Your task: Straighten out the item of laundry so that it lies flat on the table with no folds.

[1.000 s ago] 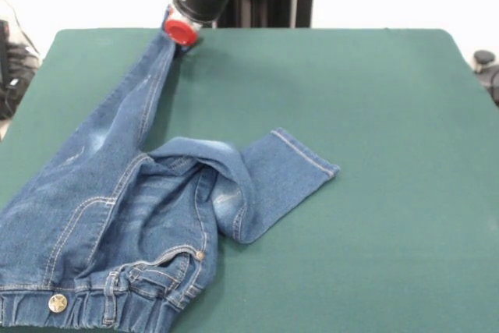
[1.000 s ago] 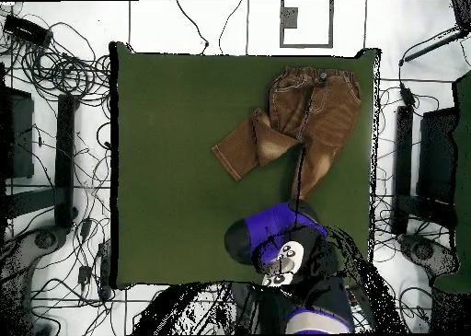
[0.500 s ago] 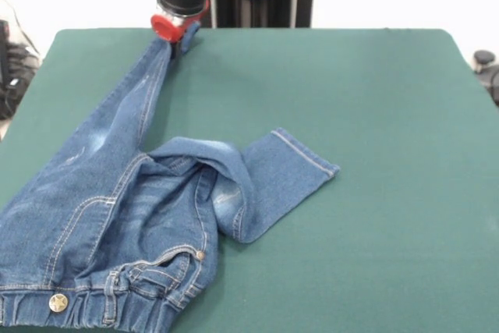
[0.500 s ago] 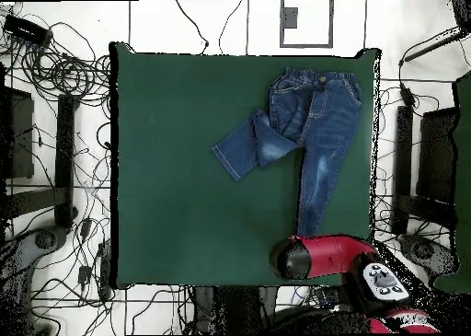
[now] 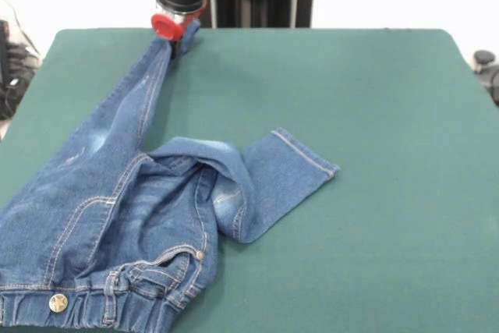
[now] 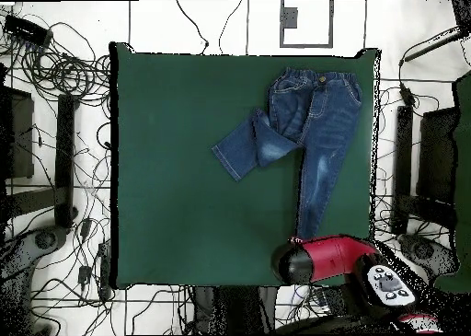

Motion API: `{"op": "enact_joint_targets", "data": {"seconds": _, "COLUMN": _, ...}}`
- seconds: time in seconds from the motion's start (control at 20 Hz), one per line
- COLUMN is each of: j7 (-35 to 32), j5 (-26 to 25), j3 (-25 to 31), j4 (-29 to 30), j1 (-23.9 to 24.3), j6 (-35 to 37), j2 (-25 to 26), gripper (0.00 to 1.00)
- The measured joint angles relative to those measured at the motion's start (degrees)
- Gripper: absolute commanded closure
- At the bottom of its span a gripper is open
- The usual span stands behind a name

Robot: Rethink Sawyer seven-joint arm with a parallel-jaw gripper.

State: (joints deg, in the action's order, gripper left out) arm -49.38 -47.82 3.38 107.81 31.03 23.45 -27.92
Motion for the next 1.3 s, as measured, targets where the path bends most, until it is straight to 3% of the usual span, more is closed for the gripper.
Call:
{"op": "enact_joint_targets", "data": {"seconds": 0.5, "j7": 0.00, "j5": -1.74, "j3": 1.18, "j4": 0.41, "j1": 0.80, "j6": 0.16, "j2": -0.34, "gripper": 0.00}}
{"op": "enact_joint_targets", "data": {"seconds": 0.9, "j7": 0.00, "j5": -5.26, "j3": 7.94, "j4": 3.05, "j1": 8.87, "j6": 0.63, "j2": -1.72, "gripper": 0.00}}
{"op": "enact_joint_targets", "data": {"seconds": 1.3, "j7": 0.00, "j5": -6.80, "j3": 11.26, "j4": 4.27, "j1": 12.69, "j6": 0.99, "j2": -2.09, "gripper": 0.00}}
